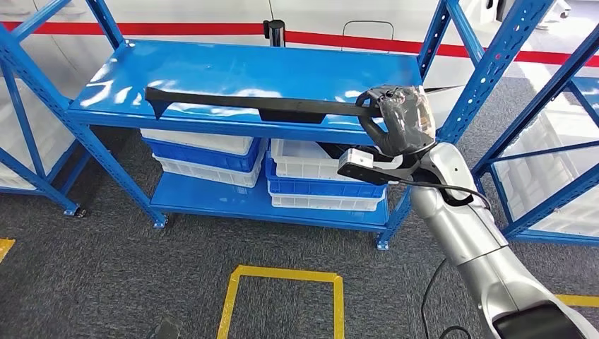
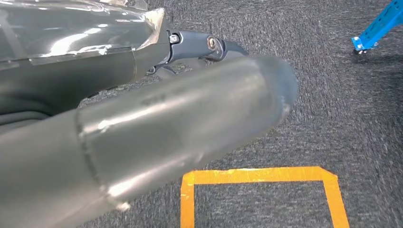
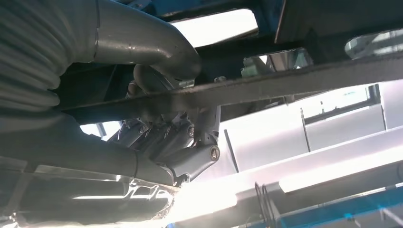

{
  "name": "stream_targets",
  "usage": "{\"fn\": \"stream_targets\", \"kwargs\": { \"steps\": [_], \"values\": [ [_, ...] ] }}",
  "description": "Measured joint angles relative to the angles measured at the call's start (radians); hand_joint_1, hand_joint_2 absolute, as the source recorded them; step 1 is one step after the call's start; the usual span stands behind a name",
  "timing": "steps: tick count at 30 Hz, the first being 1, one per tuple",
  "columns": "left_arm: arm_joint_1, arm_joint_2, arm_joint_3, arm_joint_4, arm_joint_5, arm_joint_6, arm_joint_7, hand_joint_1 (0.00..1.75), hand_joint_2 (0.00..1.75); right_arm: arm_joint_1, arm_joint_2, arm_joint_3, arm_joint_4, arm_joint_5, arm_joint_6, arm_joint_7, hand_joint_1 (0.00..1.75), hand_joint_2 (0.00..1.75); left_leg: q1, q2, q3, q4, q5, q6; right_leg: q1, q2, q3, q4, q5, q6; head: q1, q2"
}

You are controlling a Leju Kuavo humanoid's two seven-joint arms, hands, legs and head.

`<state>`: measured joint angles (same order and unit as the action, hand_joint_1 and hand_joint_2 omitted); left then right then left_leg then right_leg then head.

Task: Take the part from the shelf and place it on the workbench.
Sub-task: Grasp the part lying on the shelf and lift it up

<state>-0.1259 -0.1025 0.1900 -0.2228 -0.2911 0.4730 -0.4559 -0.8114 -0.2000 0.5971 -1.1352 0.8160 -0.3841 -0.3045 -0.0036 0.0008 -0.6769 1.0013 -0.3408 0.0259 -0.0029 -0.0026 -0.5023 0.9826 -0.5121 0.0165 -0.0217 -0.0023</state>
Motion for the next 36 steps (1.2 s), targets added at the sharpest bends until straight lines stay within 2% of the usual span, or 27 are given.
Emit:
{"fn": "stream_targets", "kwargs": {
  "steps": [1, 3, 5, 6, 7, 8, 10, 12, 13, 15, 17, 18, 20, 21, 22, 23, 24, 25, 27, 28, 29, 30, 31, 32, 33, 35, 36],
  "values": [
    [0.001, 0.0, 0.0, 0.0, -0.001, 0.0, 0.0, 0.0, 0.0, 0.0, -0.002, 0.0, 0.0, 0.0, 0.0, 0.001, 1.62, 1.75, 0.002, -0.001, -0.006, 0.006, -0.01, -0.005, -0.005, -0.001, -0.005, -0.001, 0.008, -0.008, 0.0, 0.0],
    [0.001, 0.001, 0.0, 0.0, -0.001, 0.0, 0.002, 0.0, 0.0, 0.0, -0.004, -0.001, 0.0, 0.0, 0.0, 0.001, 1.62, 1.75, 0.007, -0.003, -0.033, 0.071, -0.084, -0.017, -0.017, -0.004, -0.019, -0.003, 0.031, -0.026, -0.003, 0.0],
    [0.001, 0.001, 0.0, 0.0, -0.003, -0.001, 0.003, 0.0, 0.0, 0.001, -0.005, -0.001, 0.0, 0.0, 0.0, 0.001, 1.62, 1.75, 0.013, -0.004, -0.072, 0.201, -0.178, -0.029, -0.016, -0.004, -0.042, -0.002, 0.052, -0.032, -0.006, 0.0],
    [0.001, 0.001, 0.0, 0.0, -0.004, -0.001, 0.003, 0.0, 0.0, 0.003, -0.006, -0.002, 0.0, 0.0, 0.0, 0.001, 1.62, 1.75, 0.017, -0.004, -0.084, 0.261, -0.201, -0.034, -0.016, -0.004, -0.054, -0.001, 0.062, -0.03, -0.006, 0.0],
    [0.001, 0.001, 0.0, 0.0, -0.006, -0.001, 0.003, 0.0, 0.0, 0.005, -0.007, -0.002, 0.0, 0.0, 0.0, 0.001, 1.62, 1.75, 0.02, -0.003, -0.082, 0.294, -0.203, -0.039, -0.016, -0.004, -0.066, 0.0, 0.071, -0.027, -0.006, 0.0],
    [0.001, 0.002, 0.0, 0.0, -0.007, -0.001, 0.003, 0.0, 0.0, 0.008, -0.008, -0.003, 0.0, 0.0, 0.0, 0.002, 1.62, 1.75, 0.024, -0.003, -0.062, 0.293, -0.188, -0.043, -0.018, -0.004, -0.078, 0.001, 0.079, -0.022, -0.006, 0.0],
    [0.001, 0.002, 0.0, 0.0, -0.009, -0.001, 0.004, 0.0, 0.0, 0.01, -0.011, -0.006, -0.001, 0.0, 0.0, 0.002, 1.62, 1.75, 0.032, -0.003, 0.03, 0.183, -0.147, -0.046, -0.02, -0.004, -0.095, 0.005, 0.092, -0.012, -0.006, 0.0],
    [0.0, 0.003, 0.0, 0.0, -0.01, 0.0, 0.004, 0.0, 0.0, 0.009, -0.014, -0.013, -0.003, 0.0, 0.0, 0.002, 1.62, 1.75, 0.031, -0.006, 0.119, 0.054, -0.142, -0.043, -0.018, -0.005, -0.108, 0.01, 0.103, 0.001, -0.005, 0.0],
    [-0.001, 0.003, 0.0, 0.0, -0.01, 0.0, 0.004, 0.0, 0.0, 0.009, -0.014, -0.016, -0.005, -0.001, 0.0, 0.002, 1.62, 1.75, 0.028, -0.007, 0.138, 0.021, -0.148, -0.04, -0.016, -0.005, -0.111, 0.012, 0.108, 0.009, -0.005, 0.0],
    [-0.001, 0.002, 0.0, 0.0, -0.01, 0.001, 0.004, 0.0, 0.0, 0.008, -0.017, -0.021, -0.006, -0.002, 0.0, 0.003, 1.62, 1.75, 0.021, -0.007, 0.136, 0.008, -0.143, -0.023, -0.012, -0.006, -0.118, 0.01, 0.121, 0.026, -0.004, 0.0],
    [-0.002, 0.001, 0.0, 0.0, -0.008, 0.002, 0.004, 0.0, 0.0, 0.007, -0.02, -0.024, -0.006, -0.002, 0.0, 0.003, 1.62, 1.75, 0.017, -0.002, 0.123, 0.001, -0.124, 0.005, -0.014, -0.005, -0.138, 0.034, 0.099, 0.03, -0.004, 0.0],
    [-0.002, 0.001, 0.0, 0.0, -0.006, 0.004, 0.004, 0.0, 0.0, 0.007, -0.022, -0.025, -0.006, -0.003, 0.0, 0.002, 1.62, 1.75, 0.017, 0.0, 0.113, -0.002, -0.112, 0.018, -0.014, -0.004, -0.157, 0.073, 0.067, 0.026, -0.003, 0.0],
    [-0.003, 0.002, 0.0, 0.0, -0.002, 0.007, 0.001, 0.0, 0.0, 0.006, -0.024, -0.027, -0.006, -0.003, 0.0, 0.002, 1.62, 1.75, 0.015, 0.002, 0.086, -0.002, -0.091, 0.03, -0.016, -0.002, -0.205, 0.207, -0.017, 0.015, -0.002, 0.0],
    [-0.002, 0.001, 0.0, 0.0, -0.001, 0.008, -0.001, 0.0, 0.0, 0.006, -0.025, -0.028, -0.006, -0.003, 0.0, 0.003, 1.62, 1.75, 0.014, 0.002, 0.073, -0.002, -0.081, 0.031, -0.016, -0.002, -0.222, 0.272, -0.045, 0.017, -0.002, 0.0],
    [-0.002, 0.001, 0.0, 0.0, 0.0, 0.009, -0.003, 0.0, 0.0, 0.006, -0.027, -0.03, -0.005, -0.003, 0.0, 0.004, 1.62, 1.75, 0.012, 0.002, 0.059, -0.001, -0.07, 0.031, -0.016, -0.001, -0.226, 0.315, -0.055, 0.022, -0.001, 0.0],
    [-0.001, 0.0, 0.0, 0.0, 0.0, 0.009, -0.004, 0.0, 0.0, 0.005, -0.029, -0.032, -0.005, -0.003, 0.0, 0.004, 1.62, 1.75, 0.012, 0.002, 0.046, -0.001, -0.06, 0.03, -0.015, -0.001, -0.21, 0.319, -0.047, 0.03, -0.001, 0.0],
    [0.0, 0.0, 0.0, 0.0, 0.001, 0.009, -0.005, 0.0, 0.0, 0.004, -0.032, -0.035, -0.005, -0.003, 0.0, 0.005, 1.62, 1.75, 0.011, 0.002, 0.034, -0.001, -0.05, 0.028, -0.015, -0.001, -0.176, 0.287, -0.029, 0.037, -0.001, 0.0],
    [0.0, -0.001, 0.0, 0.0, 0.001, 0.009, -0.006, 0.0, 0.0, 0.001, -0.034, -0.039, -0.005, -0.003, 0.0, 0.005, 1.62, 1.75, 0.011, 0.001, 0.023, 0.0, -0.04, 0.025, -0.015, -0.001, -0.126, 0.222, -0.01, 0.041, -0.001, 0.0],
    [0.0, -0.001, 0.0, 0.0, 0.001, 0.009, -0.008, 0.0, 0.0, -0.008, -0.037, -0.047, -0.006, -0.003, 0.0, 0.005, 1.62, 1.75, 0.008, 0.001, 0.006, 0.003, -0.022, 0.015, -0.008, -0.001, -0.021, 0.072, -0.002, 0.035, -0.002, 0.0],
    [0.0, -0.001, 0.0, 0.0, 0.001, 0.009, -0.01, 0.0, 0.0, -0.012, -0.038, -0.05, -0.006, -0.004, 0.0, 0.005, 1.62, 1.75, 0.007, 0.001, 0.001, 0.003, -0.013, 0.01, -0.004, 0.0, 0.008, 0.022, -0.006, 0.03, -0.002, 0.0],
    [0.0, -0.001, 0.0, 0.0, 0.001, 0.009, -0.011, 0.0, 0.0, -0.014, -0.039, -0.052, -0.006, -0.004, 0.0, 0.005, 1.62, 1.75, 0.006, 0.001, -0.002, 0.002, -0.004, 0.004, 0.001, 0.001, 0.018, -0.001, -0.009, 0.023, -0.003, 0.0],
    [0.001, -0.001, 0.0, 0.0, 0.002, 0.009, -0.013, 0.0, 0.0, -0.014, -0.04, -0.053, -0.006, -0.005, 0.0, 0.005, 1.62, 1.75, 0.006, 0.001, -0.004, -0.001, 0.005, -0.002, 0.001, 0.001, 0.01, -0.003, -0.005, 0.016, -0.004, 0.0],
    [0.002, -0.001, 0.0, 0.0, 0.002, 0.009, -0.014, 0.0, 0.0, -0.014, -0.041, -0.053, -0.005, -0.005, 0.001, 0.005, 1.62, 1.75, 0.008, -0.001, -0.007, -0.001, 0.006, -0.007, -0.005, 0.0, 0.005, -0.003, 0.004, 0.008, -0.003, 0.0],
    [0.004, 0.0, 0.0, 0.0, 0.003, 0.009, -0.015, 0.0, 0.0, -0.015, -0.042, -0.053, -0.005, -0.005, 0.001, 0.005, 1.62, 1.75, 0.01, -0.002, -0.016, 0.012, -0.012, -0.013, -0.011, -0.001, -0.001, -0.002, 0.014, -0.003, -0.004, 0.0],
    [0.005, 0.0, 0.0, 0.0, 0.004, 0.009, -0.015, 0.0, 0.0, -0.015, -0.042, -0.053, -0.004, -0.005, 0.001, 0.004, 1.62, 1.75, 0.012, -0.003, -0.029, 0.043, -0.047, -0.019, -0.018, -0.002, -0.01, -0.004, 0.026, -0.013, -0.005, 0.0],
    [0.006, 0.0, 0.0, 0.0, 0.004, 0.009, -0.016, 0.0, 0.0, -0.014, -0.041, -0.052, -0.004, -0.005, 0.001, 0.004, 1.62, 1.75, 0.017, -0.004, -0.067, 0.164, -0.149, -0.03, -0.02, -0.004, -0.033, -0.003, 0.05, -0.026, -0.007, 0.0],
    [0.006, 0.0, 0.0, 0.0, 0.003, 0.009, -0.016, 0.0, 0.0, -0.012, -0.041, -0.052, -0.003, -0.004, 0.001, 0.004, 1.62, 1.75, 0.018, -0.004, -0.081, 0.229, -0.185, -0.035, -0.019, -0.004, -0.047, -0.002, 0.061, -0.027, -0.008, 0.0]
  ]
}}
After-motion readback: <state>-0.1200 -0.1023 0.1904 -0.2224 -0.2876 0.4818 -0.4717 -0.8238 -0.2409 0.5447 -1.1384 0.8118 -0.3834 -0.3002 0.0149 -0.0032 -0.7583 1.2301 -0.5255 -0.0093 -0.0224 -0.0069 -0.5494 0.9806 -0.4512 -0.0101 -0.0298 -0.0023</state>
